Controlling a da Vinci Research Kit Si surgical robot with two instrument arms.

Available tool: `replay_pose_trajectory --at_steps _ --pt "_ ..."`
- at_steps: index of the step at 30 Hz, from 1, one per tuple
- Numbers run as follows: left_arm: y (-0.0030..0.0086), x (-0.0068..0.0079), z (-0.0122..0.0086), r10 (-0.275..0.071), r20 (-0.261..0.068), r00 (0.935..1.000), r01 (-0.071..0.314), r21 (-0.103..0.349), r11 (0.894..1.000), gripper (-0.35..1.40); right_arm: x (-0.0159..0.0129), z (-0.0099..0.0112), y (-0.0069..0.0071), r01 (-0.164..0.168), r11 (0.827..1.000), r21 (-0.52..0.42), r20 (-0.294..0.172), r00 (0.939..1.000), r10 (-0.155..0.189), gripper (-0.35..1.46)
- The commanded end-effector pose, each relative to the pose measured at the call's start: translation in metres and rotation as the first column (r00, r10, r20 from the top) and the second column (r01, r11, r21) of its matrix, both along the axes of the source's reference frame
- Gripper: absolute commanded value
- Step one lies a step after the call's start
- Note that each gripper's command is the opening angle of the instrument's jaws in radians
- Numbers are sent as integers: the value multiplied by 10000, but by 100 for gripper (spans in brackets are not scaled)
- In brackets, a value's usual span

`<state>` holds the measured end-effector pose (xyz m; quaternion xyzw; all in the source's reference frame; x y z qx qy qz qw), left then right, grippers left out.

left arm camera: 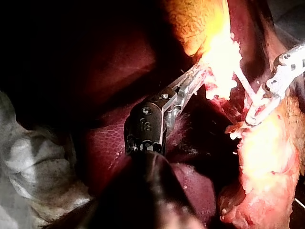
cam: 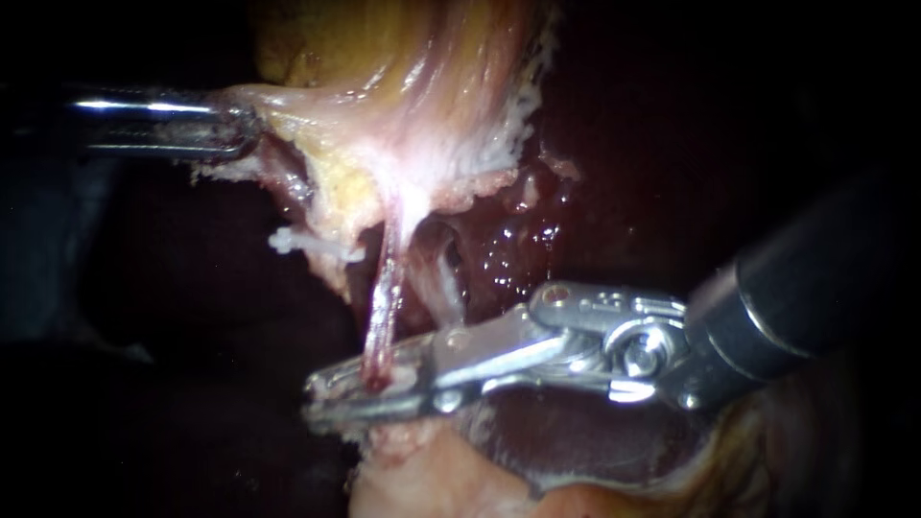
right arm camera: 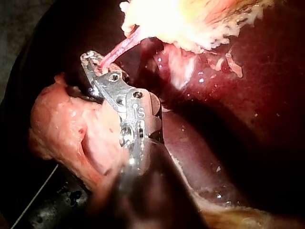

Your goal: Clipping second clip right tube

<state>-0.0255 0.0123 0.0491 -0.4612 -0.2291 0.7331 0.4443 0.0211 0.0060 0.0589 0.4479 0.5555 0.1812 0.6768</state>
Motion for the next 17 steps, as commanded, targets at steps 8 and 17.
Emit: replay_pose_trajectory --at_steps 8,17 --pt "0 0 0 5 7 10000 -5 0 10000 -35 -2 3 1 220 9996 175 -50 9997 -219 -35" --pt "0 1 0 10 10 10000 -10 0 10000 -35 -2 4 -1 273 9995 160 -81 9996 -272 -35"
